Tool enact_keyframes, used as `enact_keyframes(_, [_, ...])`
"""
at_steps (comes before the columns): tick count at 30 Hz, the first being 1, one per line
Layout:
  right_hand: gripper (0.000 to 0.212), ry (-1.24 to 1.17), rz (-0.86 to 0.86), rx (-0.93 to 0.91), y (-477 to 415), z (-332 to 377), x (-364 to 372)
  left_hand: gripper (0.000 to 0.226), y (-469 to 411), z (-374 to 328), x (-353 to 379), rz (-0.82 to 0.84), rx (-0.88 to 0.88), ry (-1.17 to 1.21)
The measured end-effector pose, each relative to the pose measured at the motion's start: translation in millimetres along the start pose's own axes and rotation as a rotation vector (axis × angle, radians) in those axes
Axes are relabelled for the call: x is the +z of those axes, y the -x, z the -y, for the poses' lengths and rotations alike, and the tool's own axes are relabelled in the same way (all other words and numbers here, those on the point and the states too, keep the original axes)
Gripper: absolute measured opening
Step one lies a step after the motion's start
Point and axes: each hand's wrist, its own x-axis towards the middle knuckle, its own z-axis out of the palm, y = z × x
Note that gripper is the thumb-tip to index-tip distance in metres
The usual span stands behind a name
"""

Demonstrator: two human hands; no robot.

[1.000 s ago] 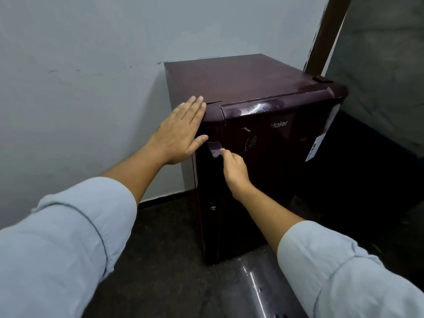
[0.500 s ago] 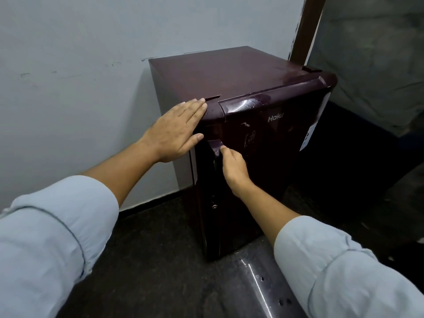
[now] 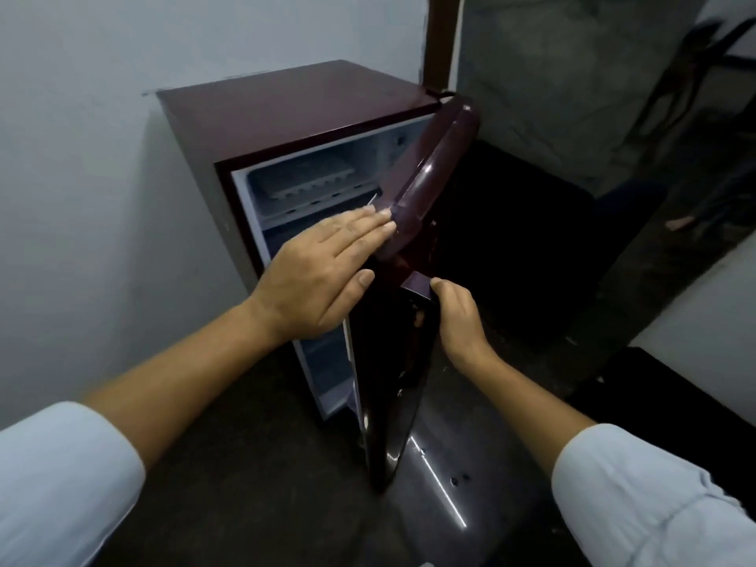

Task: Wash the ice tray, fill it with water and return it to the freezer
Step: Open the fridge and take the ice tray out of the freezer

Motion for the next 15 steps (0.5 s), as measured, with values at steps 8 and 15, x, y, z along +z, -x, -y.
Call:
enact_keyframes(8, [0.029, 0.284, -0.16, -0.151, 20, -1, -147, 0.054, -75, -92, 46, -0.09, 0.056, 0.174])
enact_keyframes(15, [0.042, 0.543, -0.179, -0.523, 35, 52, -220, 0.058, -138, -127, 95, -0.072, -0.069, 0.237])
